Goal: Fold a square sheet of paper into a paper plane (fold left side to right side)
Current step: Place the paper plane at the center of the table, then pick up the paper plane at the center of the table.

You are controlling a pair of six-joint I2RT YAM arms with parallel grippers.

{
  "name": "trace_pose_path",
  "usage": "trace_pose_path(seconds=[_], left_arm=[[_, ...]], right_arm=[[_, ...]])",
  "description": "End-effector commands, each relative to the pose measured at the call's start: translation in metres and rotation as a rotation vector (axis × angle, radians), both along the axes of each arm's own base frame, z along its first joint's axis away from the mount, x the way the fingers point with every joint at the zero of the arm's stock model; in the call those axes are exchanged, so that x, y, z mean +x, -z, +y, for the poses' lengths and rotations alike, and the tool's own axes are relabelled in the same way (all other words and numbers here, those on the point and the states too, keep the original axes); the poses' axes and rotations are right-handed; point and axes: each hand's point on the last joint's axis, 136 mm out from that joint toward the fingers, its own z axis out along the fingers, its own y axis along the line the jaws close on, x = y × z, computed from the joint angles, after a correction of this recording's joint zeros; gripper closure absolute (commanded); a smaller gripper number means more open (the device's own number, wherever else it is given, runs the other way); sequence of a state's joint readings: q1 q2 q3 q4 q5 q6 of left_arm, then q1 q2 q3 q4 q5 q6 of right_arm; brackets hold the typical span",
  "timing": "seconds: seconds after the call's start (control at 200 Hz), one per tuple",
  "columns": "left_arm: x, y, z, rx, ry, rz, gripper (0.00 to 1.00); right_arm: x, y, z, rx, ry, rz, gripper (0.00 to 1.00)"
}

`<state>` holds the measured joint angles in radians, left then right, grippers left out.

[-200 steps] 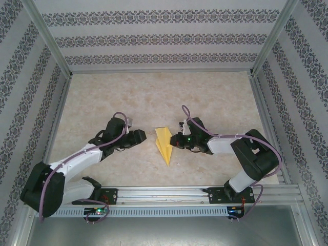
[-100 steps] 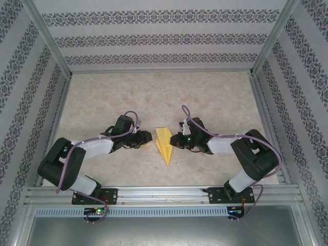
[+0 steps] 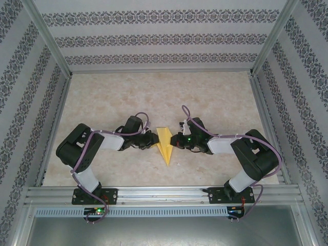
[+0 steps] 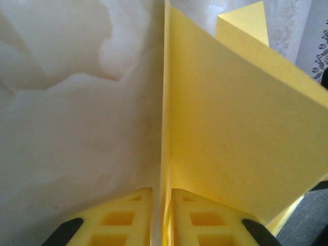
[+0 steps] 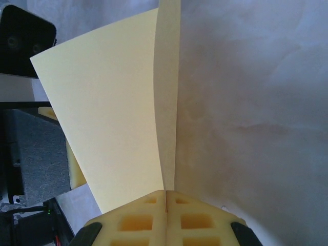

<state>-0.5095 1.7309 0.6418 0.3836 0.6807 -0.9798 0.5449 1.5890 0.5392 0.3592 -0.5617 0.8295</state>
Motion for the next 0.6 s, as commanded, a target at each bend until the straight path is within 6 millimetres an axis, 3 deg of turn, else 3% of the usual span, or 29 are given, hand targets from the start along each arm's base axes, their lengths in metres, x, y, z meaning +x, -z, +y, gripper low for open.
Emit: trace_pose_path(seconds=[0.0, 0.115, 0.365, 0.595], left_arm=[[0.008, -0.015, -0.008, -0.042, -0.004, -0.060, 0.93], [0.008, -0.017, -0.003, -0.018, -0.013, -0.070, 0.99], [0.006, -0.026, -0.002, -0.028, -0.021, -0.082, 0.99], [0.007, -0.029, -0.004, -0.036, -0.023, -0.084, 0.99]], right_arm=[[0.000, 0.011, -0.011, -0.041, 0.016, -0.003, 0.99], [0.001, 0.011, -0.017, -0.055, 0.028, -0.005, 0.92], [0.002, -0.001, -0.029, -0.098, 0.034, -0.033, 0.71], [-0.007, -0.033, -0.045, -0.168, 0.025, -0.097, 0.47]])
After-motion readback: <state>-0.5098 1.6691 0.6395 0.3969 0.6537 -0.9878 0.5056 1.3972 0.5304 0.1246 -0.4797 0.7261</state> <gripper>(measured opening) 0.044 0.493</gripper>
